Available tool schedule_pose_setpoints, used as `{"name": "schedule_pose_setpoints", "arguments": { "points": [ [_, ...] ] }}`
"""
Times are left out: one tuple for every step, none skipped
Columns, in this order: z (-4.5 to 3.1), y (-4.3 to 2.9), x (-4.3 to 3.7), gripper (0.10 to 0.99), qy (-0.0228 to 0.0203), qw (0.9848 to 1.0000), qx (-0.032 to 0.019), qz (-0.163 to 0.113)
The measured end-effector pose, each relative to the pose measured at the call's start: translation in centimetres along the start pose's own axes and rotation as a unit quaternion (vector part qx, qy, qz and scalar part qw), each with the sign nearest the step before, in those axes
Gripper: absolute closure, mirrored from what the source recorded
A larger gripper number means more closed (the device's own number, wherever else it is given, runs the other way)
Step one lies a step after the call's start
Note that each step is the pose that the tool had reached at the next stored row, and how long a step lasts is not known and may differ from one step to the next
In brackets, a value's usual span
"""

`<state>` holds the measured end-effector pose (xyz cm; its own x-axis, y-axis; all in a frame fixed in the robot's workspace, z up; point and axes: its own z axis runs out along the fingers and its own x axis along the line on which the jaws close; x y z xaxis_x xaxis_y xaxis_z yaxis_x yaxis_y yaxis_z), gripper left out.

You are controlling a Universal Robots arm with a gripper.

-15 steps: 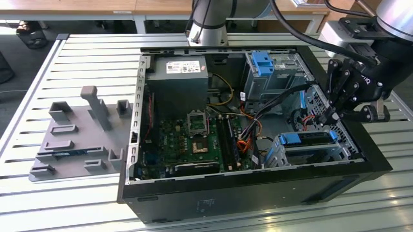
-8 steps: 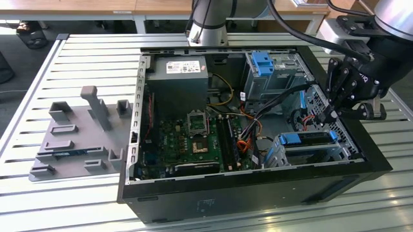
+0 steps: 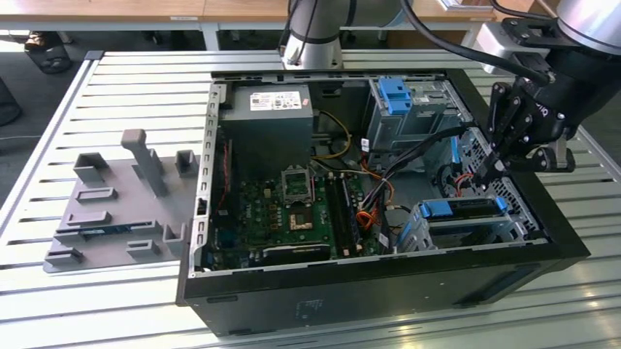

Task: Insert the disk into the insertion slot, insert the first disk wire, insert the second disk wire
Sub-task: 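Insert the first disk wire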

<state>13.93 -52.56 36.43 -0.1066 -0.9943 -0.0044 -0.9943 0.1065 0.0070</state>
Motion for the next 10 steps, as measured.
{"name": "schedule_pose_setpoints", "arguments": {
  "points": [
    [0.01,0.0,-0.08,0.98,0.0003,1.0,0.0,0.002],
    [0.03,-0.01,-0.17,0.98,0.0003,1.0,0.0,0.004],
    [0.04,-0.01,-0.27,0.98,0.0004,1.0,0.0001,0.006],
    [0.06,-0.01,-0.35,0.98,0.0004,1.0,0.0001,0.009],
    [0.08,0.0,-0.43,0.973,0.0003,0.9999,0.0001,0.012],
    [0.11,0.01,-0.52,0.918,0.0003,0.9999,0.0001,0.015],
    [0.15,0.02,-0.59,0.918,0.0003,0.9998,0.0001,0.018],
    [0.2,0.03,-0.66,0.851,0.0003,0.9998,0.0001,0.021],
    [0.25,0.03,-0.73,0.851,0.0003,0.9997,0.0001,0.025],
    [0.29,0.04,-0.79,0.851,0.0002,0.9996,0.0001,0.028]
  ]
}}
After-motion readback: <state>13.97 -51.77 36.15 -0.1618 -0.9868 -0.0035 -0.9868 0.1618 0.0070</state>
